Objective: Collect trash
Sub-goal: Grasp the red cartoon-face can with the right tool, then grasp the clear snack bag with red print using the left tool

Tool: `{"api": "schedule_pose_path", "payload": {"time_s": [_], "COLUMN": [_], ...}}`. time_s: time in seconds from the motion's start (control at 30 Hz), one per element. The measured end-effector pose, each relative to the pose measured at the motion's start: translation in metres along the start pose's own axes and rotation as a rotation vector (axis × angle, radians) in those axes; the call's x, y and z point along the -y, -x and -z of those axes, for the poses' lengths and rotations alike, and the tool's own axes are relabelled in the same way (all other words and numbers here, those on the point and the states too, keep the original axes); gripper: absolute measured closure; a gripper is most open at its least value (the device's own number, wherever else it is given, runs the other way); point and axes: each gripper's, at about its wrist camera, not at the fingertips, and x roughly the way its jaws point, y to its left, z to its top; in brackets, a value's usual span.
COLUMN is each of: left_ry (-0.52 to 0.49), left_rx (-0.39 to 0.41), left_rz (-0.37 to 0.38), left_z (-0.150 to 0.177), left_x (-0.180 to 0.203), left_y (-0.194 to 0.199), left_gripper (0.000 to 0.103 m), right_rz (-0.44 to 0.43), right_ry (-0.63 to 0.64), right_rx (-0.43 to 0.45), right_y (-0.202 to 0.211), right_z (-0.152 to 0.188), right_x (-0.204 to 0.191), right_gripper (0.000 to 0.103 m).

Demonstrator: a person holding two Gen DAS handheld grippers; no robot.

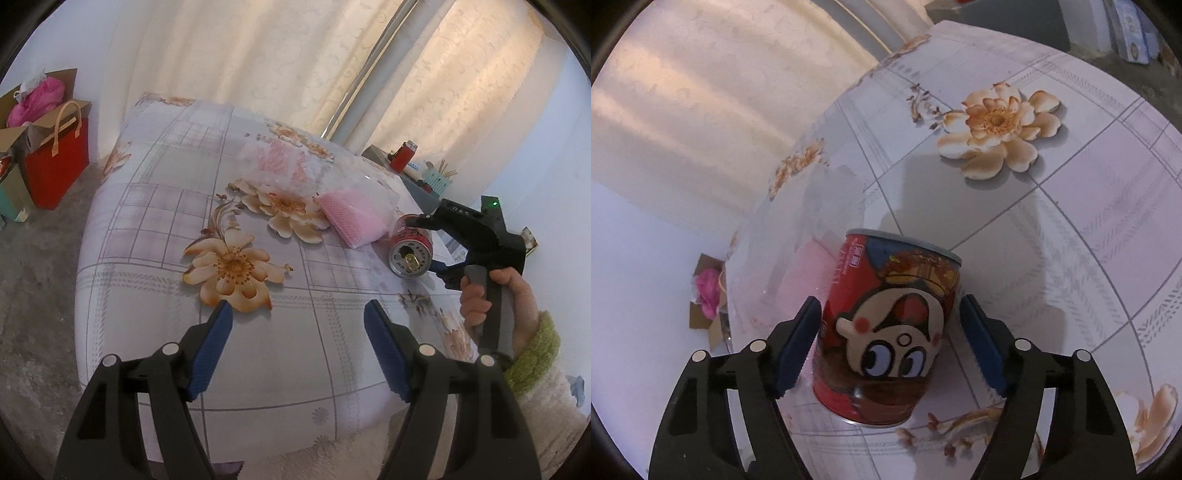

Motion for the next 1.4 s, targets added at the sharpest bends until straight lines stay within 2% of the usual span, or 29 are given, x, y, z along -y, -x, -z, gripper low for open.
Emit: {"api": "schedule_pose_path", "payload": {"time_s": [0.07,0.3,0.47,0.57,0.73,0.8,0.9,1.0,1.13,1.3,1.4], "left_ry": [-0.001,-0.031,-0.054,-0.071,-0.091,-0.099,-0.104,-0.081,-0.065,-0.102,-0.128], "left_rx": [-0.001,0.0,0.007,0.022,0.048,0.038,0.021,-0.001,-0.05,-0.129,-0.134], "left_rz": [-0.003,-0.012,-0.021,-0.028,-0.036,-0.032,-0.034,-0.064,-0.096,-0.192,-0.245], "left_z": [0.0,-0.004,-0.017,-0.035,-0.076,-0.096,-0.12,-0.149,-0.168,-0.17,-0.167], "left_x": [0.004,0.016,0.021,0.025,0.03,0.031,0.032,0.027,0.021,0.017,0.017], "left_y": [0.001,0.002,-0.006,-0.015,-0.04,-0.056,-0.078,-0.106,-0.141,-0.184,-0.194], "left_gripper": [0.032,0.032,0.032,0.031,0.018,0.014,0.013,0.013,0.013,0.014,0.021], "right_rz": [-0.028,-0.062,-0.053,-0.039,-0.042,-0.054,-0.072,-0.089,-0.112,-0.121,-0.119], "right_ry": [0.007,0.022,0.07,0.111,0.142,0.139,0.138,0.14,0.132,0.129,0.134], "right_rx": [-0.009,-0.021,-0.014,-0.007,-0.012,-0.015,-0.022,-0.026,-0.036,-0.058,-0.056], "right_y": [-0.001,0.012,0.028,0.04,0.047,0.048,0.048,0.051,0.051,0.049,0.049], "right_z": [0.001,0.007,0.018,0.027,0.031,0.031,0.03,0.031,0.028,0.029,0.029], "right_x": [0.002,0.017,0.03,0.036,0.041,0.043,0.046,0.05,0.056,0.061,0.061], "right_gripper": [0.037,0.039,0.039,0.039,0.04,0.04,0.04,0.039,0.039,0.041,0.041]}}
